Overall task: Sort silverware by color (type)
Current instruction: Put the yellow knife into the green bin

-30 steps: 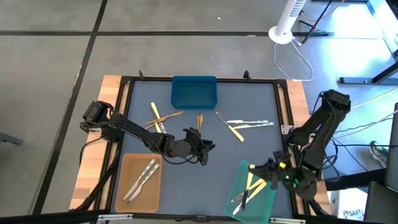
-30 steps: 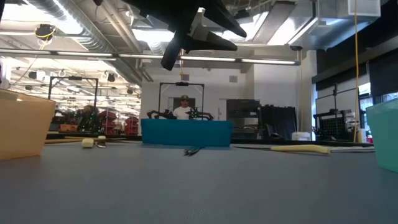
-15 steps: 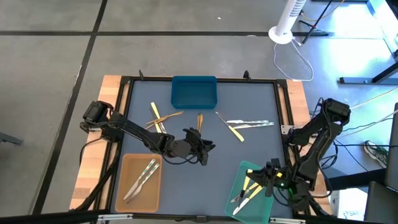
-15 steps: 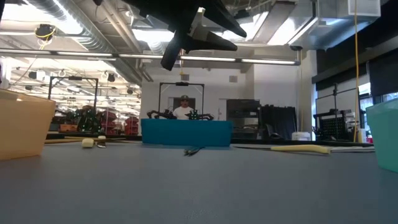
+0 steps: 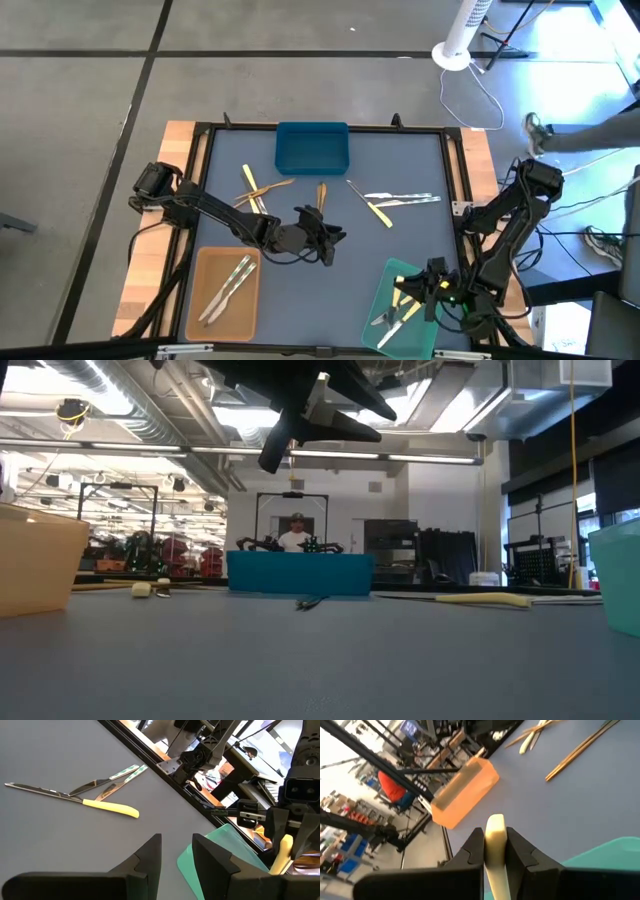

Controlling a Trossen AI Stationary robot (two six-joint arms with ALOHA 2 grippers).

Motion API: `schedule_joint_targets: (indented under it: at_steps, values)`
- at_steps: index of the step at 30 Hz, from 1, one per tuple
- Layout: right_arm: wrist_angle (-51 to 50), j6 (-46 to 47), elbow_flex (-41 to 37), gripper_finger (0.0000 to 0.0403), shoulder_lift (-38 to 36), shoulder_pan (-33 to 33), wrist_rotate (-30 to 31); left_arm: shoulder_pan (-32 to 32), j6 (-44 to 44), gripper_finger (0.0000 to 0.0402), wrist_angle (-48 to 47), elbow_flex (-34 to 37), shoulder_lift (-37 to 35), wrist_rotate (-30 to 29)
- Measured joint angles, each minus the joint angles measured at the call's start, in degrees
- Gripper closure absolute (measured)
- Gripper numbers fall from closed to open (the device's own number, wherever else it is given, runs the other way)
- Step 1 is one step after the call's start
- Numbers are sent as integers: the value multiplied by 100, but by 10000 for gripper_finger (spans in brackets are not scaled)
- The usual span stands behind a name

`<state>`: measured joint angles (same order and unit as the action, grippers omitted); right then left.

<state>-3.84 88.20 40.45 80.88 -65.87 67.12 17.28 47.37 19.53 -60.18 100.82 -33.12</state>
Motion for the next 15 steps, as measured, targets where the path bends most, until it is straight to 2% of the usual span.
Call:
schedule_joint_targets:
  at_steps: [15]
  values:
    - [-242, 14, 4, 372, -4, 110, -177, 0, 0, 298, 2, 0, 0, -2]
